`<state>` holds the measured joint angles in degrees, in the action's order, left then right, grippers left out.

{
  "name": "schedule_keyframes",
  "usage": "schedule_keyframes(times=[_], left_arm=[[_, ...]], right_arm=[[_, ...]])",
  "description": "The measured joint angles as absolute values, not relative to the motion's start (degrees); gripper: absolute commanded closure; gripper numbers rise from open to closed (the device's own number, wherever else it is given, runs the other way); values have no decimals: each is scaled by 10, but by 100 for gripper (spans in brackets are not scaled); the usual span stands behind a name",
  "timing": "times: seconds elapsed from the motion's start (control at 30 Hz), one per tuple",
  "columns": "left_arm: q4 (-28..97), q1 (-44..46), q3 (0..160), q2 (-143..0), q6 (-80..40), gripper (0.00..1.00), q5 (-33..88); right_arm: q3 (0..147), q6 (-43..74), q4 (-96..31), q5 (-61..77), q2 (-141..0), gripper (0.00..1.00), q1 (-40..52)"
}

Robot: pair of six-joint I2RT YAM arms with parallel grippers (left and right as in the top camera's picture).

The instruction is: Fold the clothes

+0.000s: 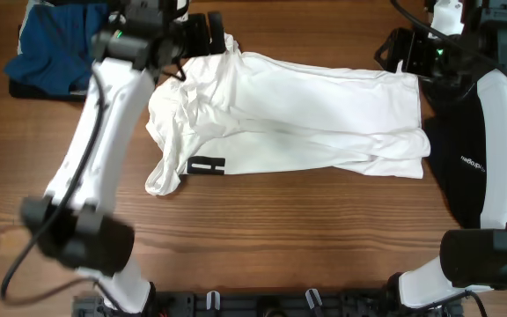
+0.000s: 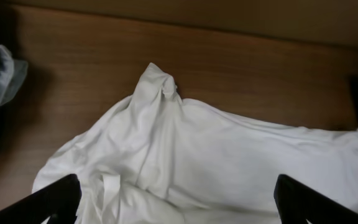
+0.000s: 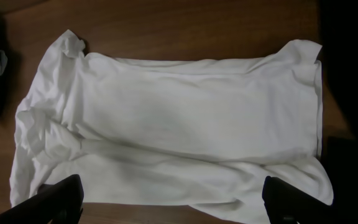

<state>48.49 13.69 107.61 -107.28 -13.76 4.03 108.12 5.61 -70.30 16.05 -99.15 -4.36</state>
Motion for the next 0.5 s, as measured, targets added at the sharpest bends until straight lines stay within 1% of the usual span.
schedule_keyframes(times=[0.1,0.2,0.5], left_arm=[[416,126,1091,-1162,-135,2,50],[369,123,1091,-1217,-132,2,53],[176,123,1094,-1322,-105,4,54]], right_arm=[[1081,53,-714,158,-992,7,-44],[1081,52,-718,149,-992,7,-44],[1082,50,-724,142,-993,7,-44]])
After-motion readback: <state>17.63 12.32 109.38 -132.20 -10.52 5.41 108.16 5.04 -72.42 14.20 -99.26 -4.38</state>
